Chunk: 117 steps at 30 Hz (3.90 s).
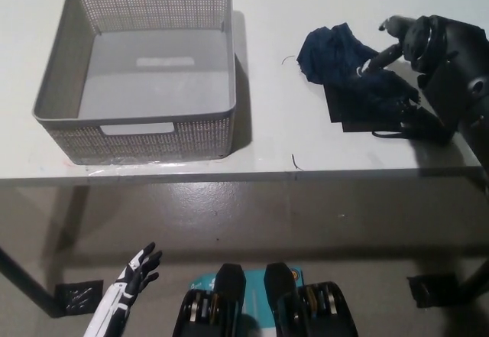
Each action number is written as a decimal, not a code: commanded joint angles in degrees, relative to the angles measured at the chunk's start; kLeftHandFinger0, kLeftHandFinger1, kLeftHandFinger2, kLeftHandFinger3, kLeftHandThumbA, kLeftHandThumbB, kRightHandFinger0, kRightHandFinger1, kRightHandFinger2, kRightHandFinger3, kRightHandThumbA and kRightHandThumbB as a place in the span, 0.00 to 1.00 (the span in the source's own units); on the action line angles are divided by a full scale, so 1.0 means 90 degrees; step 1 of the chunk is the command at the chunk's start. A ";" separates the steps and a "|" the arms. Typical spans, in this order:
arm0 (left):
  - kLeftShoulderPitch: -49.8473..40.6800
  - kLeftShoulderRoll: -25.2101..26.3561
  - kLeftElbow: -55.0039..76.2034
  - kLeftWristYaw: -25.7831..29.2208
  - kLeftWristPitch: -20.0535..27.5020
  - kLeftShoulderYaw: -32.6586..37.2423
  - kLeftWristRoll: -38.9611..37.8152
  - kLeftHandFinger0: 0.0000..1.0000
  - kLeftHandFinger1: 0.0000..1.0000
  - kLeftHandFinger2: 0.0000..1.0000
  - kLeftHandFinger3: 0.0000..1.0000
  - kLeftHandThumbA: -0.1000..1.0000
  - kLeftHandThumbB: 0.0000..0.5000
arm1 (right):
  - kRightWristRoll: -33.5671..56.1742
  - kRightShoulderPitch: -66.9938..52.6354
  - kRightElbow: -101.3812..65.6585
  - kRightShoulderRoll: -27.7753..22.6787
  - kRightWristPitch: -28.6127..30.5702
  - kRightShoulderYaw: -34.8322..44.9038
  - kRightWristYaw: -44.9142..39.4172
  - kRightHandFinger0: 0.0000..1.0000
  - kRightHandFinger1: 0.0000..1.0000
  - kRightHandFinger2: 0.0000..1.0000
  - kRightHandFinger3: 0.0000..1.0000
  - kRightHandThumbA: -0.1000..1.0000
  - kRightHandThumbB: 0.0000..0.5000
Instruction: Use the right hand to pick up a umbrella on the right side and place it into a container on the lft side
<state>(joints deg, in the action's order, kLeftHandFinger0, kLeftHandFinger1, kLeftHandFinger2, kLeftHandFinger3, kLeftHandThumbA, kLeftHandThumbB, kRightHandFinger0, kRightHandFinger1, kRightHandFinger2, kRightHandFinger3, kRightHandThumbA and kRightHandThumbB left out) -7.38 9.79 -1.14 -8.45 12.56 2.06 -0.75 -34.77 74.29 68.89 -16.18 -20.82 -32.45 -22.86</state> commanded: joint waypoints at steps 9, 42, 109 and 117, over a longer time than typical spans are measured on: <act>0.0133 0.0224 0.0190 -0.0212 0.0247 0.0013 -0.0093 1.00 1.00 1.00 1.00 1.00 0.10 | 0.0161 -0.0004 0.0709 0.0272 0.0123 0.0085 -0.0112 1.00 1.00 1.00 1.00 0.92 1.00; 0.0205 0.0233 0.0224 -0.0235 0.0176 -0.0064 -0.0091 1.00 1.00 1.00 1.00 1.00 0.11 | 0.0625 -0.0950 0.0551 0.0808 0.2757 0.1417 0.5182 0.00 0.27 0.73 0.72 0.00 0.29; 0.0080 0.0211 0.0363 -0.0354 0.0058 0.0069 -0.0030 1.00 1.00 1.00 1.00 1.00 0.12 | 0.1273 0.0895 -0.0369 0.2798 0.3214 0.1660 0.2564 1.00 1.00 1.00 1.00 1.00 0.96; -0.0033 0.0366 0.0380 -0.0460 0.0188 0.0028 -0.0114 1.00 1.00 1.00 1.00 1.00 0.06 | 0.2471 -0.1062 -0.5597 0.1863 0.2351 0.2737 0.1728 1.00 1.00 1.00 1.00 1.00 0.92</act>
<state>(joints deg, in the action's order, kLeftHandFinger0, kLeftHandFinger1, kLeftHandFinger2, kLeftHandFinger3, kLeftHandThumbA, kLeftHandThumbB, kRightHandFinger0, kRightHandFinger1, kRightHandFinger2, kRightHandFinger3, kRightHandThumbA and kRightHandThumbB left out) -7.06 10.97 0.12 -11.12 12.74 2.45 -1.00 -24.86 73.04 52.85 7.99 3.92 -16.06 -0.14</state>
